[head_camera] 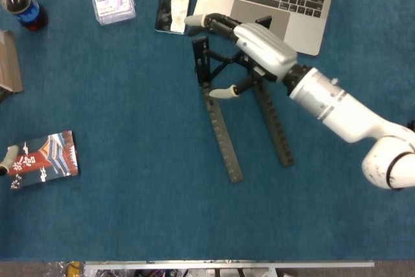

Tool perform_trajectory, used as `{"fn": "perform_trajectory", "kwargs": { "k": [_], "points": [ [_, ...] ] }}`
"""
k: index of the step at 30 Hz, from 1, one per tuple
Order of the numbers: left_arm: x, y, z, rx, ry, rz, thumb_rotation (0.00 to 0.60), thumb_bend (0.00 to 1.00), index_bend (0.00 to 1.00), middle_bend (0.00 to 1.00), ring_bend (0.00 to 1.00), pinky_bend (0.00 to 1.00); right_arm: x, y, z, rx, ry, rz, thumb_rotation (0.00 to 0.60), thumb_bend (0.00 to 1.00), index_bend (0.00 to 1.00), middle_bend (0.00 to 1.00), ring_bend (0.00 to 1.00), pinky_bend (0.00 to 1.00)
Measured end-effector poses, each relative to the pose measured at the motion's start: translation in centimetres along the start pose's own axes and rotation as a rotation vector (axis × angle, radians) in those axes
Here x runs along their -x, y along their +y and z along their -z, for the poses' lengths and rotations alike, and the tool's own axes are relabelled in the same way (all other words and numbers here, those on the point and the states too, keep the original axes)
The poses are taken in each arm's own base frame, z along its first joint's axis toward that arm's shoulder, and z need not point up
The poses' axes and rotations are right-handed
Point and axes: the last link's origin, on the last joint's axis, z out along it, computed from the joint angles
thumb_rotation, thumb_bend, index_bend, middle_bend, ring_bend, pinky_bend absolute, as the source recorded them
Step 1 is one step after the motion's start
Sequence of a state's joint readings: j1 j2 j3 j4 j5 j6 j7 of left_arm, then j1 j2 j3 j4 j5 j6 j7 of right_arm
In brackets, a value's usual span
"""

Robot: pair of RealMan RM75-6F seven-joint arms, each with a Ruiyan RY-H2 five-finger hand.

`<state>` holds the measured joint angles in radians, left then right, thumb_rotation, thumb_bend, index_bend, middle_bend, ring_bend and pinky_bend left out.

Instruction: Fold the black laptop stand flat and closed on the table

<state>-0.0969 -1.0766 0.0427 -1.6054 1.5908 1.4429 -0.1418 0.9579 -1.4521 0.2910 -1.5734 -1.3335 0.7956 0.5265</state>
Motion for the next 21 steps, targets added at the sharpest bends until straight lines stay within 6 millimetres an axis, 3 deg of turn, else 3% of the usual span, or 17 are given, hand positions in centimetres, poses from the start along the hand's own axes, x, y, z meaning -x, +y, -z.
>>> {"fn": "perform_trajectory", "kwargs": {
  "k": [9, 21],
  "points": [
    [-0.1, 0.0, 0.1, -0.001, 0.004, 0.0, 0.6, 0.35, 0.02, 0.04, 0.0, 0.0, 0.9, -0.3, -0.6, 0.003, -0.04, -0.046, 0.6, 0.0, 0.13, 0.23, 0.11, 0.19],
    [-0.2, 0.1, 0.3, 0.006, 0.008, 0.002, 0.6, 0.35, 0.02, 0.04, 0.0, 0.0, 1.6, -1.6, 1.7, -0.022, -0.115, -0.068, 0.6, 0.0, 0.13, 0.23, 0.11, 0.19]
  ]
}}
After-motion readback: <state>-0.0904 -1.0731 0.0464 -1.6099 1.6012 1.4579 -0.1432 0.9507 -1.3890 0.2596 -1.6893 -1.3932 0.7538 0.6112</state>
